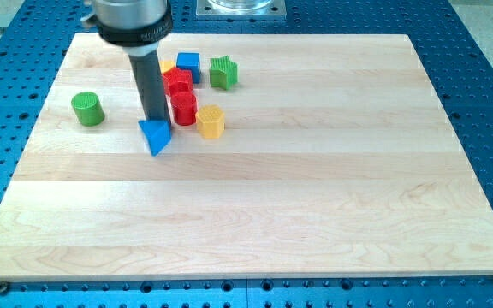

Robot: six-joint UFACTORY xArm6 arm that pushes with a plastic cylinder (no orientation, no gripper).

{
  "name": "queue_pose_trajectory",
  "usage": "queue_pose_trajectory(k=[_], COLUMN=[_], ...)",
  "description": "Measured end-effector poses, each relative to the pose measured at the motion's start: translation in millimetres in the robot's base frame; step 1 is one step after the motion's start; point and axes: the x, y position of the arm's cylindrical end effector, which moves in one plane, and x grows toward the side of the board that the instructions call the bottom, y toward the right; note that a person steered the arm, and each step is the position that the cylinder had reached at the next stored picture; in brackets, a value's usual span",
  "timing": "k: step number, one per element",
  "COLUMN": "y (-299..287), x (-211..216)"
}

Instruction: Move the green circle towards the top left side of the board

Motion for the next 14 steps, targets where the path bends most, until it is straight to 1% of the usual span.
queue_pose_trajectory(k=[1,2,3,4,5,6,7,8,9,10,11,12,13,14], y=[-41,-105,-123,-123,-123,-122,-109,-92,-91,-91,-28,-54,-110,-54], x=[-2,-5,-26,-60,-62,-51,-79,-40,-68,-87,-78,-106,-113,-119])
